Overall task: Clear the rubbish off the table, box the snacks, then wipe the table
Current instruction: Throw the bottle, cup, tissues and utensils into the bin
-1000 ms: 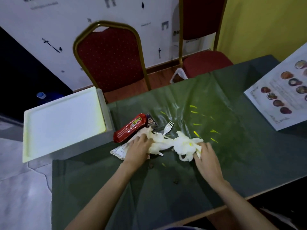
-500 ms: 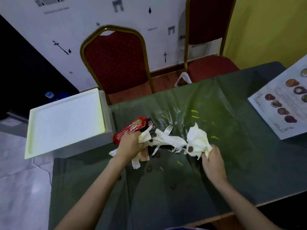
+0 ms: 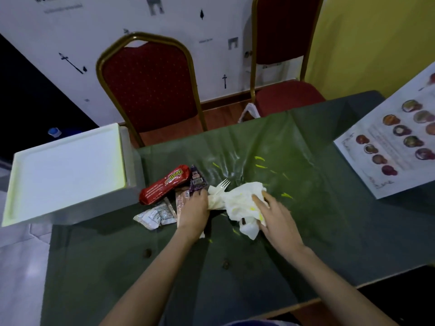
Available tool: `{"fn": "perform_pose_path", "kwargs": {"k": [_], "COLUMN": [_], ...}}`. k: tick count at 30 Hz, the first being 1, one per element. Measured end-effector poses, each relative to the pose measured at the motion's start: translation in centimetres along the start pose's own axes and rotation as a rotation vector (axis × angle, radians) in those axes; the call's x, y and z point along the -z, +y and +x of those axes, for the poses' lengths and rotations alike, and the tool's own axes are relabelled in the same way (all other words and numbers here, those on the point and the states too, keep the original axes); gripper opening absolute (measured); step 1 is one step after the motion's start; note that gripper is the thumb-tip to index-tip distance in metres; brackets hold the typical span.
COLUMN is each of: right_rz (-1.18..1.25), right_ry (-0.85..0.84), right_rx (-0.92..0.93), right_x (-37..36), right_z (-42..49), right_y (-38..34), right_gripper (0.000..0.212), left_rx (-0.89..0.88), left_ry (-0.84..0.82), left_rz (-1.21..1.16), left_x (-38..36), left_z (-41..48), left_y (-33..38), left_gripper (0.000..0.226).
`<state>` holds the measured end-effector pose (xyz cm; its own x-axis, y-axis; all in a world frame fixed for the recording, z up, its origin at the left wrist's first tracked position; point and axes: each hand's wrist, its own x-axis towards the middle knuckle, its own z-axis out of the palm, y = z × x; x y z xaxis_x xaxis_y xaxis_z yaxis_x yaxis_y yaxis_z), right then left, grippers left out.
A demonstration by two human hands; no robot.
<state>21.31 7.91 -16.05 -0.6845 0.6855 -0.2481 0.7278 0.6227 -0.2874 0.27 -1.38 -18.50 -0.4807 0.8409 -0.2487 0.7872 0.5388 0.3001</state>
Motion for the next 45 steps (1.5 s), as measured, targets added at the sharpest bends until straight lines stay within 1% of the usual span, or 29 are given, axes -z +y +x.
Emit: {"fn": "perform_pose_path", "kwargs": {"k": [3,5,7,9,10,13,16,18,21,22,24,26,28,31,34,36,38,40,42,45], "right_rz": [-0.117,-0.163,-0.183,-0.197,-0.194,-0.127,0.059,0.129,0.165,0.163,0.145,0.128,0.128,0.169,0.211,0.203,0.114,0.081,0.103,0.103], "right_ry": [-0.029,-0.065,-0.102,-0.101,-0.083,-0.021,0.103,0.139,0.109,0.095,0.073,0.07,0.097,0.131,0.135,0.114,0.106,0.148,0.199,0.221], "right_rx": [0.021,0.013,0.017,0.033,0.045,0.088,0.07,0.052,0.072,0.07,0.061,0.058,0.051,-0.01,-0.041,0.018,0.1,0.1,0.048,0.033], "right_x": [-0.2,-0.1,0.1,0.5,0.6,0.9,1.5,1.8,1.9,2.0,2.0,1.9,1.9,2.2,2.8,3.1,3.5,4.1,4.7,4.9], "right_z": [1.5,2.4,3.2,3.6,3.7,3.5,2.7,2.3,2.0,1.9,1.8,1.5,1.1,0.7,0.7,0.8,1.0,1.4,1.7,1.9], "right_y": [-1.3,-2.0,-2.3,-2.3,-2.2,-1.8,-2.2,-2.6,-3.1,-3.2,-3.0,-2.8,-2.5,-2.3,-2.0,-1.6,-0.9,0.1,1.2,2.3], "right_gripper": [0.077,0.075,0.058,0.04,0.037,0.039,0.029,0.033,0.048,0.047,0.038,0.03,0.027,0.024,0.029,0.034,0.031,0.027,0.024,0.026], "left_rx": [0.018,0.013,-0.013,-0.011,-0.001,-0.01,-0.008,-0.002,0.001,0.002,0.011,0.04,0.072,0.058,0.006,-0.045,-0.095,-0.096,-0.083,-0.061], "left_ry": [-0.03,-0.059,-0.084,-0.093,-0.086,-0.061,-0.054,-0.051,-0.044,-0.048,-0.064,-0.076,-0.074,-0.081,-0.046,-0.029,-0.039,-0.046,-0.049,-0.052], "left_rz": [0.057,0.127,0.213,0.22,0.214,0.29,0.365,0.389,0.392,0.388,0.376,0.338,0.307,0.306,0.266,0.265,0.29,0.274,0.269,0.271], "left_x": [0.1,0.1,0.0,-0.2,-0.2,-0.4,-0.5,-0.4,-0.1,-0.1,-0.3,-0.7,-0.8,-0.6,-0.3,-0.3,-0.4,-0.2,-0.3,-0.6], "left_z": [-0.4,-0.7,-0.8,-0.8,-0.8,-1.0,-1.3,-1.4,-1.4,-1.5,-1.7,-2.0,-2.1,-2.2,-2.5,-2.7,-2.8,-2.7,-2.7,-2.7], "left_y": [-0.1,-0.1,-0.4,-1.0,-1.2,-1.5,-1.2,-1.1,-0.9,-1.0,-1.2,-1.3,-1.2,-1.2,-1.6,-1.8,-2.0,-2.1,-2.1,-2.1], "left_gripper": [0.027,0.027,0.027,0.032,0.034,0.037,0.036,0.035,0.034,0.031,0.028,0.034,0.041,0.044,0.038,0.031,0.025,0.029,0.033,0.033]}}
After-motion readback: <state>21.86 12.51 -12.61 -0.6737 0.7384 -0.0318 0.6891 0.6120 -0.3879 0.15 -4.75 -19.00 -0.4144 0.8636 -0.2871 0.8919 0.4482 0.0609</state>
